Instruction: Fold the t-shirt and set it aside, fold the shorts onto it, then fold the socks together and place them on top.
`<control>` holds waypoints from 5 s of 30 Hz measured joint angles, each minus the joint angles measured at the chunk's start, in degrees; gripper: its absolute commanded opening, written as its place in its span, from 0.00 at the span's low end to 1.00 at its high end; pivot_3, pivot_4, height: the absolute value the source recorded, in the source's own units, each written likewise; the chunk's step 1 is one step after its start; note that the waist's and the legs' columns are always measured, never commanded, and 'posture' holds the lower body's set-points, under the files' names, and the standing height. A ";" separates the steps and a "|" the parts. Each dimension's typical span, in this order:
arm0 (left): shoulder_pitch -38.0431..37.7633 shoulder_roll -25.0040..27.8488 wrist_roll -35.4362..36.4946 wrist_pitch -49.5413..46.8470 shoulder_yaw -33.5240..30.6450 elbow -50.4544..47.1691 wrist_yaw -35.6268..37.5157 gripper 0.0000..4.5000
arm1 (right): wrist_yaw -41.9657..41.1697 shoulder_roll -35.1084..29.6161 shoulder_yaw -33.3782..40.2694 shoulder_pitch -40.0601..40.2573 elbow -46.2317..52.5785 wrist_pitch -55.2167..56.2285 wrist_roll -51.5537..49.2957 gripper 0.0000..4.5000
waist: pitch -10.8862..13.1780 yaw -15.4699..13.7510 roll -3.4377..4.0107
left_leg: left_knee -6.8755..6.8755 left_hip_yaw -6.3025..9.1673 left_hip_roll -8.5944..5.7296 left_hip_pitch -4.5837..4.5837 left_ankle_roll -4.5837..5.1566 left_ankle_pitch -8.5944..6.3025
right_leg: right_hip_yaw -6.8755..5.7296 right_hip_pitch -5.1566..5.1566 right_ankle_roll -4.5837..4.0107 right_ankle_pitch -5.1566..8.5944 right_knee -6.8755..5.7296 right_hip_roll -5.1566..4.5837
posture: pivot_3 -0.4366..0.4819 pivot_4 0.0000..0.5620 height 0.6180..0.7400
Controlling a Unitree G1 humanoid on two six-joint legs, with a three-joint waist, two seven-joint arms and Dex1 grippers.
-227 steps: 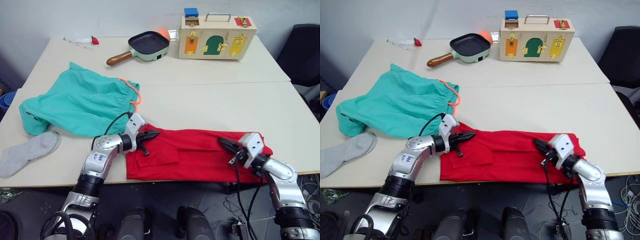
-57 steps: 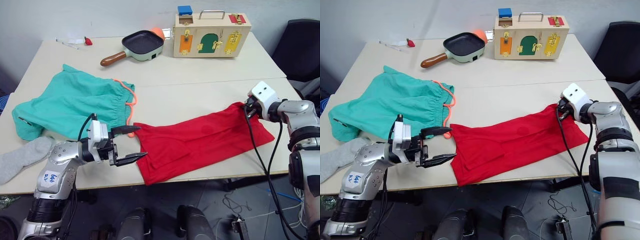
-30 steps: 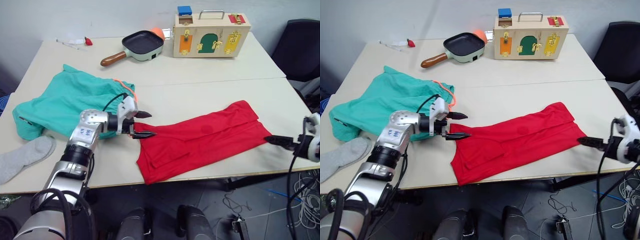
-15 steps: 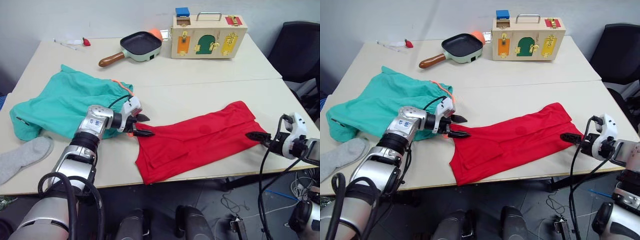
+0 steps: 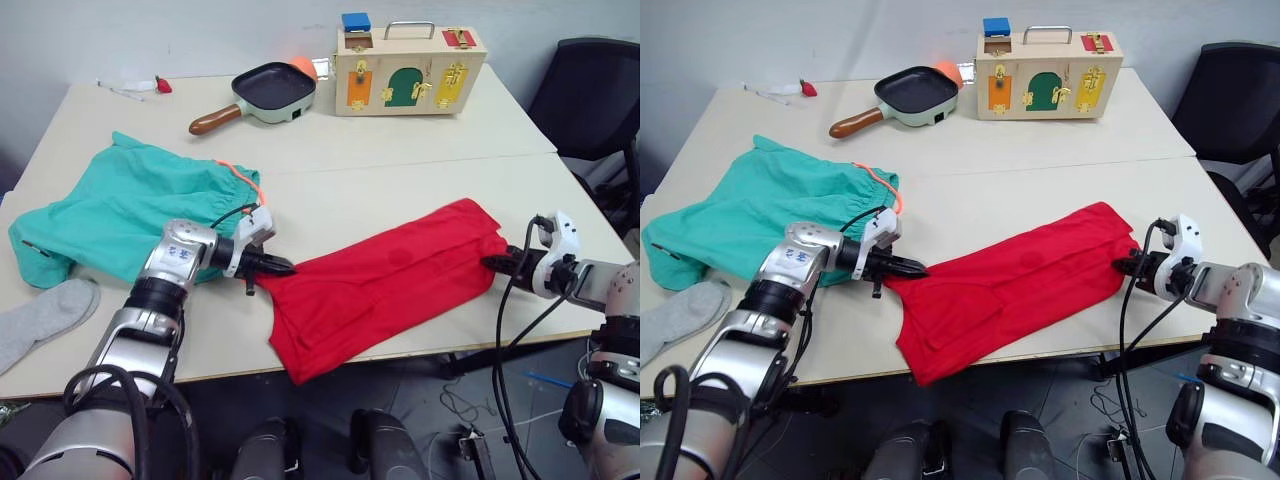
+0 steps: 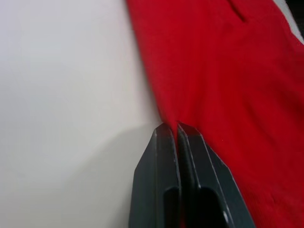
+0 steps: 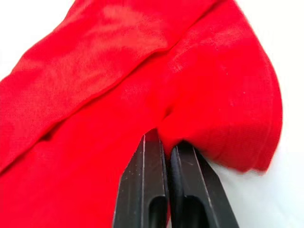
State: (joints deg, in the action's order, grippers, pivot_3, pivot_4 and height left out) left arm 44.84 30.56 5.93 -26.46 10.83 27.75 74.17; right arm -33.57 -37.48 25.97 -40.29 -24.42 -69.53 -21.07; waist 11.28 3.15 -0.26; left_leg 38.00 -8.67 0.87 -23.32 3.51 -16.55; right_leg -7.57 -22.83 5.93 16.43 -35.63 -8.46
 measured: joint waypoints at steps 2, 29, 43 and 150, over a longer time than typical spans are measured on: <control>-3.83 0.45 1.14 -5.16 -0.57 -7.61 -1.58 0.00 | 0.00 -0.03 -2.25 -2.64 -3.96 4.61 1.04 0.00 | 0.05 -0.02 0.08 | 0.01 -0.01 -0.02 -0.01 0.03 0.02 | 0.02 0.00 0.00 0.00 0.00 0.00 | 0.48 0.27 1.00; -7.20 6.12 13.77 -29.07 -8.20 -30.79 -20.95 0.93 | -23.87 -14.09 -17.64 -4.94 -11.04 15.25 4.42 1.00 | 0.13 -2.19 0.23 | -0.02 0.10 -0.02 -0.07 -0.07 0.14 | -0.04 0.03 0.00 0.01 0.12 0.00 | 0.48 0.27 1.00; 23.25 -17.13 5.27 -4.15 0.26 28.55 -17.33 1.00 | -10.72 3.21 -6.59 24.22 50.36 -21.36 -16.89 1.00 | 0.03 -3.17 -0.03 | 0.20 0.09 -0.07 -0.82 0.05 0.14 | -0.08 -0.80 0.02 -0.03 -0.05 -0.04 | 0.48 0.27 1.00; 1.50 -5.45 -7.02 64.34 9.73 9.35 1.28 1.00 | -44.85 -2.69 -35.03 3.59 -27.75 134.17 13.38 0.92 | -0.10 -1.03 -0.38 | 0.36 -0.14 0.00 0.48 0.21 0.13 | -0.04 0.45 0.08 -0.07 0.07 -0.12 | 0.48 0.27 1.00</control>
State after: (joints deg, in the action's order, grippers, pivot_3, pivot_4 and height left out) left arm 46.34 25.11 -1.10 37.88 20.56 37.10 75.44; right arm -78.42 -40.18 -9.05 -36.70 -52.17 64.64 -7.69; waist 11.17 2.12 -0.64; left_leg 38.36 -8.81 0.87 -22.84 3.72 -16.42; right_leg -7.61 -22.39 6.02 16.36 -35.57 -8.58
